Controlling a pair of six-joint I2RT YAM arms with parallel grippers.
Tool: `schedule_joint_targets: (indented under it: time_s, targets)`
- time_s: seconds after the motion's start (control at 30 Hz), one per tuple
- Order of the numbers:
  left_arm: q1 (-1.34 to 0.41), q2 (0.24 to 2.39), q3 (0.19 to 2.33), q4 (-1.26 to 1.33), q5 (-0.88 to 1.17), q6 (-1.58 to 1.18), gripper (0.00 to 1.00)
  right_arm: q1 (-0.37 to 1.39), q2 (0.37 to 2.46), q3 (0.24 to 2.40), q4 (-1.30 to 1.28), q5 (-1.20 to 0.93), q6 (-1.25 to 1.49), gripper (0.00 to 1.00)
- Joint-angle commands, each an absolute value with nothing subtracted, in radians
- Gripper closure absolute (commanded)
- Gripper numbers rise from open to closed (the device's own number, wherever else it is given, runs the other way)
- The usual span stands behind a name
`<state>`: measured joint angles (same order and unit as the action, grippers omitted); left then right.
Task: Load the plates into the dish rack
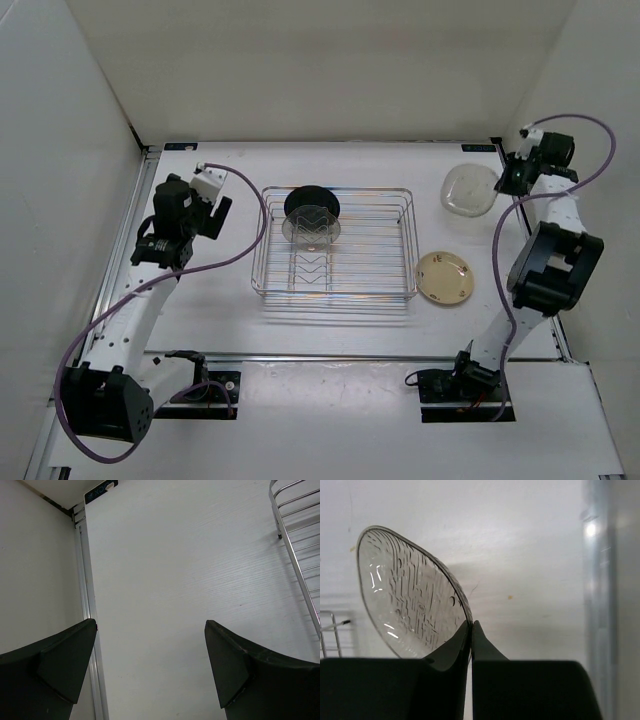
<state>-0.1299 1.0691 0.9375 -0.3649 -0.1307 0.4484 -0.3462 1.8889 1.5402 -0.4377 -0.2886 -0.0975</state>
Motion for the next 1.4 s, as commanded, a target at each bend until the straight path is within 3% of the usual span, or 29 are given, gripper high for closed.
schedule_joint_targets:
  time_s: [0.0, 0.23, 0.37, 0.5, 0.67, 0.87, 1.1, 1.37]
  targets:
    - [-0.115, 1.029, 0.922, -0.357, -0.1, 0.434, 0.0, -0.263, 1.724, 1.539, -0.296, -0.01, -0.221, 1.0]
    - [-0.097, 1.02, 0.89, -0.357, -0.069, 0.425, 0.0, -0.01, 1.455, 1.309, 0.125, 0.426, -0.616, 1.0]
    - [-0.086, 1.02, 0.881, -0.357, -0.049, 0.416, 0.0, 0.17, 1.367, 1.177, 0.353, 0.476, -0.816, 1.0]
    - [-0.077, 1.02, 0.871, -0.357, -0.038, 0.416, 0.0, 0.311, 1.353, 1.158, 0.386, 0.505, -0.882, 1.0]
    - [-0.077, 1.032, 0.882, -0.357, -0.029, 0.416, 0.0, 0.468, 1.373, 1.264, 0.354, 0.56, -0.879, 1.0]
    - [-0.077, 1.054, 0.891, -0.357, -0.047, 0.416, 0.0, 0.569, 1.434, 1.494, -0.02, 0.415, -0.636, 1.0]
    - [-0.077, 1.054, 0.891, -0.357, -0.058, 0.416, 0.0, 0.627, 1.434, 1.485, -0.201, 0.247, -0.516, 1.0]
    - [-0.077, 1.063, 0.9, -0.367, -0.067, 0.416, 0.0, 0.67, 1.414, 1.356, -0.232, 0.062, -0.483, 1.0]
